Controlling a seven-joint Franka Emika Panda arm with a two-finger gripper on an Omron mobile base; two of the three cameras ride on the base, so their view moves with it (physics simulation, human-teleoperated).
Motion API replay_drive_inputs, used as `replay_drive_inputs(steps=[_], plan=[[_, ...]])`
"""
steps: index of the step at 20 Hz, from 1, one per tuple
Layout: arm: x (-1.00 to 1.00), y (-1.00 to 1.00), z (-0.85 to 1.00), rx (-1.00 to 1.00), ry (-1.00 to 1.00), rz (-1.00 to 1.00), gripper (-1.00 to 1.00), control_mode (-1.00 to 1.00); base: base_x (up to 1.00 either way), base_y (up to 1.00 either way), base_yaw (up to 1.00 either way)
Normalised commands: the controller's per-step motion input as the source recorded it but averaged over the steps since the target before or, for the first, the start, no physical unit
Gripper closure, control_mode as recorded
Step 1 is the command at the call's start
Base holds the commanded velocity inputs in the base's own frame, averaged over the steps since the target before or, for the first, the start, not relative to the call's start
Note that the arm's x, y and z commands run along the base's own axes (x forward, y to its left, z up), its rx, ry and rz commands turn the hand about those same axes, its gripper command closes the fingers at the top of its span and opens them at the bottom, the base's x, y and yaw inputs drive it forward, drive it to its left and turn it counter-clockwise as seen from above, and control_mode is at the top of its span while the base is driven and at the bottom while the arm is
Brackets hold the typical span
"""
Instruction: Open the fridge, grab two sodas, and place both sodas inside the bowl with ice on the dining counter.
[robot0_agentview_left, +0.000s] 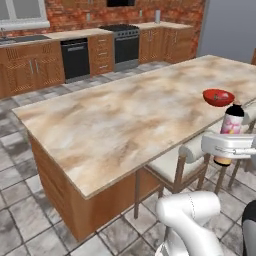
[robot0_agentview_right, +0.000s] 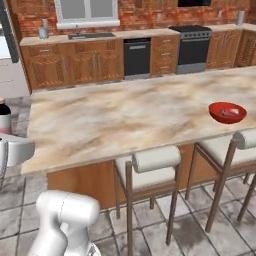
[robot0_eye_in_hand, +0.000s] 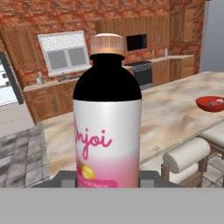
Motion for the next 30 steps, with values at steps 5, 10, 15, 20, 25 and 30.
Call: replay_drive_inputs(steps=[5, 10, 15, 20, 25, 30], plan=[[0.0, 0.0, 0.0, 0.0, 0.0, 0.0, 1.0, 1.0, 0.27, -1.0, 0.18], [0.0, 0.0, 0.0, 0.0, 0.0, 0.0, 1.0, 1.0, 0.27, -1.0, 0.18], [0.0, 0.0, 0.0, 0.0, 0.0, 0.0, 1.0, 1.0, 0.27, -1.0, 0.18], [0.0, 0.0, 0.0, 0.0, 0.0, 0.0, 1.0, 1.0, 0.28, -1.0, 0.18], [0.0, 0.0, 0.0, 0.0, 0.0, 0.0, 1.0, 1.0, 0.37, -0.9, 0.24], [0.0, 0.0, 0.0, 0.0, 0.0, 0.0, 1.0, 1.0, 0.54, -0.57, 0.38]])
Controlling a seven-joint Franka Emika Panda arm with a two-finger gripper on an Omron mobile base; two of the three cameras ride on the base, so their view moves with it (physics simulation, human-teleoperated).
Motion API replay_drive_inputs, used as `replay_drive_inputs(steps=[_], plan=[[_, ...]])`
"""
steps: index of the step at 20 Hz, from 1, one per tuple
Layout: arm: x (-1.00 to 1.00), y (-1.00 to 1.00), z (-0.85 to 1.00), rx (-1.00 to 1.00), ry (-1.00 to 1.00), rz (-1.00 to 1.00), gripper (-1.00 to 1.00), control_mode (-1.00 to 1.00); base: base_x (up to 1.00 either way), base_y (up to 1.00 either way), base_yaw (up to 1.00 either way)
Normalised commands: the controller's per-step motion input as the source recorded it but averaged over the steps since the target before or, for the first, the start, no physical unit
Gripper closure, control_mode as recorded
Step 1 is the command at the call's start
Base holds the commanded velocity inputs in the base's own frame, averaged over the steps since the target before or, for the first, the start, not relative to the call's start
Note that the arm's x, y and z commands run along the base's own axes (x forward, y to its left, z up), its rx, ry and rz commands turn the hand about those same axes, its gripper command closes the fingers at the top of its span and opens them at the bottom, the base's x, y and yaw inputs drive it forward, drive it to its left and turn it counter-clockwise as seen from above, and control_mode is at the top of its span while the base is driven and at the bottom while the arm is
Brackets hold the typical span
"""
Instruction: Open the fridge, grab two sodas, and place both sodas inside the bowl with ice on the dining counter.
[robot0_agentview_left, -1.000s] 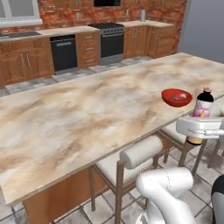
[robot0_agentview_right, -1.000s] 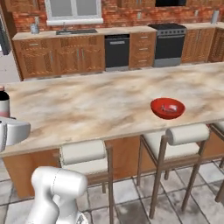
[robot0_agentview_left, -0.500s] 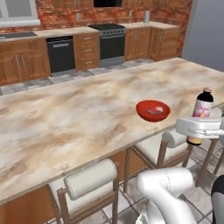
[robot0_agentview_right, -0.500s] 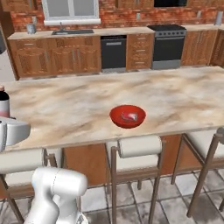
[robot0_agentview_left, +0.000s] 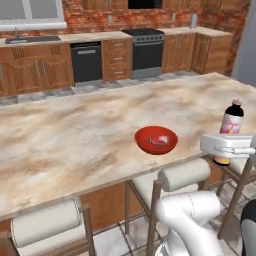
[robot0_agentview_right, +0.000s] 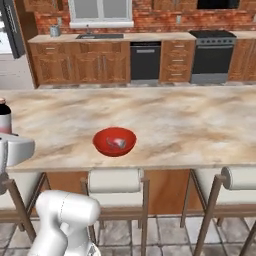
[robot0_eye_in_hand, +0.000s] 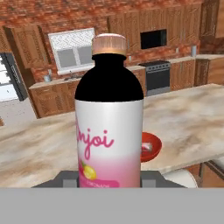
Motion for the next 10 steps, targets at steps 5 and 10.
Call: replay_drive_inputs(steps=[5, 10], plan=[[0.0, 0.0, 0.0, 0.0, 0.0, 0.0, 1.0, 1.0, 0.53, -0.61, 0.37], [0.0, 0.0, 0.0, 0.0, 0.0, 0.0, 1.0, 1.0, 0.75, -0.54, 0.34]])
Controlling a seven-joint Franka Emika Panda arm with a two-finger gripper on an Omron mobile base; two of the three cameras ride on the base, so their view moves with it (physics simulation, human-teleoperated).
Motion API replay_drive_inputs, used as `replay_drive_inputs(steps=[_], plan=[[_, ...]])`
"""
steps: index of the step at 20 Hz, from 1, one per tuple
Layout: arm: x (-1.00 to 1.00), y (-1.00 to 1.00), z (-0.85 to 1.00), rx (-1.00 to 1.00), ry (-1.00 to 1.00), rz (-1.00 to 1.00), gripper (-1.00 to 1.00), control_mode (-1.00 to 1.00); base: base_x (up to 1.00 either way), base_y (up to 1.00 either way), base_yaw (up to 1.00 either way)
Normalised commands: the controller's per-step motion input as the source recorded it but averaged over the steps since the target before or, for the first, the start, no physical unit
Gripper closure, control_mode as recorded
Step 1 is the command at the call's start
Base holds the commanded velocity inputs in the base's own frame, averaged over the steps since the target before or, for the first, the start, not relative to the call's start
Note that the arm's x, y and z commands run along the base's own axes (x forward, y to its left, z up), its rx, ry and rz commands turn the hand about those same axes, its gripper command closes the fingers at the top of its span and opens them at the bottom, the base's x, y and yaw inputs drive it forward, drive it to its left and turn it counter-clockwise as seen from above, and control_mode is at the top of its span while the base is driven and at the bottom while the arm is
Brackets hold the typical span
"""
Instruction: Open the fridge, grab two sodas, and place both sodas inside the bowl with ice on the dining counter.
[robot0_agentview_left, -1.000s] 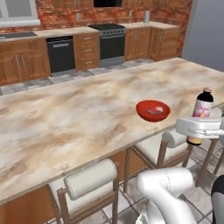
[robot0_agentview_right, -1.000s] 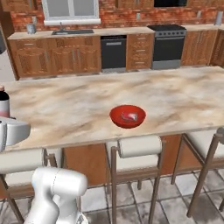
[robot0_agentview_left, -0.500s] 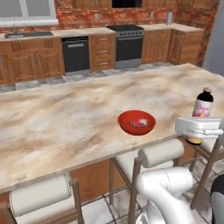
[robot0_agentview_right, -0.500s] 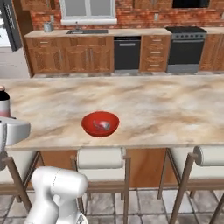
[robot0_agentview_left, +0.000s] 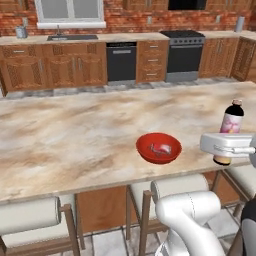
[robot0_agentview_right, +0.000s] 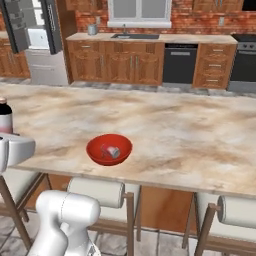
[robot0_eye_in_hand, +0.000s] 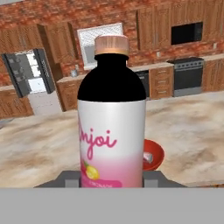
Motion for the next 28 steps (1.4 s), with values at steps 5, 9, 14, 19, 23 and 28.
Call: replay_drive_inputs(steps=[5, 9, 14, 19, 23, 28], plan=[[0.0, 0.0, 0.0, 0.0, 0.0, 0.0, 1.0, 1.0, 0.93, -0.35, 0.24], [0.78, -0.68, 0.0, 0.15, 0.09, 0.19, 1.0, -1.0, 0.0, 0.0, 0.0], [0.8, -0.64, 0.0, 0.2, 0.29, 0.15, 1.0, -1.0, 0.0, 0.0, 0.0], [0.86, -0.38, -0.19, 0.14, 0.48, 0.15, 1.0, -1.0, 0.0, 0.0, 0.0], [0.8, -0.09, -0.43, 0.02, 0.47, 0.13, 1.0, -1.0, 0.0, 0.0, 0.0], [0.34, 0.12, -0.52, -0.03, 0.3, 0.06, 1.0, -1.0, 0.0, 0.0, 0.0]])
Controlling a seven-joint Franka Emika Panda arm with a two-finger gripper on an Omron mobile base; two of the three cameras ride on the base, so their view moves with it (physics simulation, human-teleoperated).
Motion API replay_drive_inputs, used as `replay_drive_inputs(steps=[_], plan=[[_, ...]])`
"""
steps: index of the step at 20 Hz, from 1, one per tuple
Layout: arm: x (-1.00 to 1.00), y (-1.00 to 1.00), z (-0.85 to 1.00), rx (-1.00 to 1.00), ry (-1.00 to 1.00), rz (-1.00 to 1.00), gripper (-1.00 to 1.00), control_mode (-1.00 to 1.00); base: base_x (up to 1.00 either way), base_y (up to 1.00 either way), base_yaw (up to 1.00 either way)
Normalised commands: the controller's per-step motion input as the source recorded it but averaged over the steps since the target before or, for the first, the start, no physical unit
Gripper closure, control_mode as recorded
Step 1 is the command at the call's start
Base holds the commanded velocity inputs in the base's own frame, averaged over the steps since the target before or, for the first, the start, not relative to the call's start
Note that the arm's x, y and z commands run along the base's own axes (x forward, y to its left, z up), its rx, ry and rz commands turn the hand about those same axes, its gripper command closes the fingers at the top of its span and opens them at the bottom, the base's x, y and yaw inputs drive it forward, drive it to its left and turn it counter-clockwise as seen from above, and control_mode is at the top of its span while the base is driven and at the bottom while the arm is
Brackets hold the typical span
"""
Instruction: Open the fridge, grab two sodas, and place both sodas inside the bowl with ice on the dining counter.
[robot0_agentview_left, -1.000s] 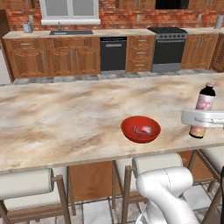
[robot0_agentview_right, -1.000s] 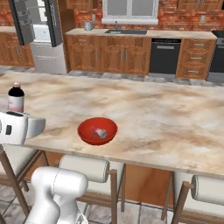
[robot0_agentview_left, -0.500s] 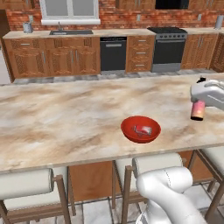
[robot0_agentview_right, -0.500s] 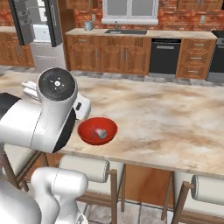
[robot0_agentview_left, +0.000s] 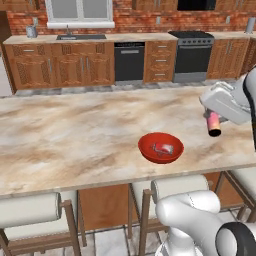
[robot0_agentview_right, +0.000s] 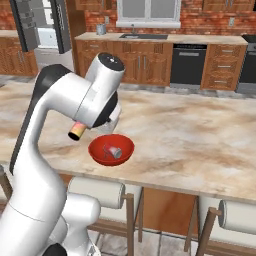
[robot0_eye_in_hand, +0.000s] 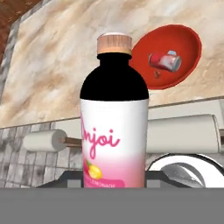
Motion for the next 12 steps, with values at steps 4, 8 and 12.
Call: replay_drive_inputs(steps=[4, 8, 12], plan=[[0.11, 0.32, -0.49, -0.1, 0.13, 0.05, 1.0, -1.0, 0.0, 0.0, 0.0], [0.33, 0.06, -0.42, -0.06, 0.18, 0.04, 1.0, -1.0, 0.0, 0.0, 0.0], [0.39, 0.0, -0.39, -0.07, 0.12, 0.05, 1.0, -1.0, 0.0, 0.0, 0.0]])
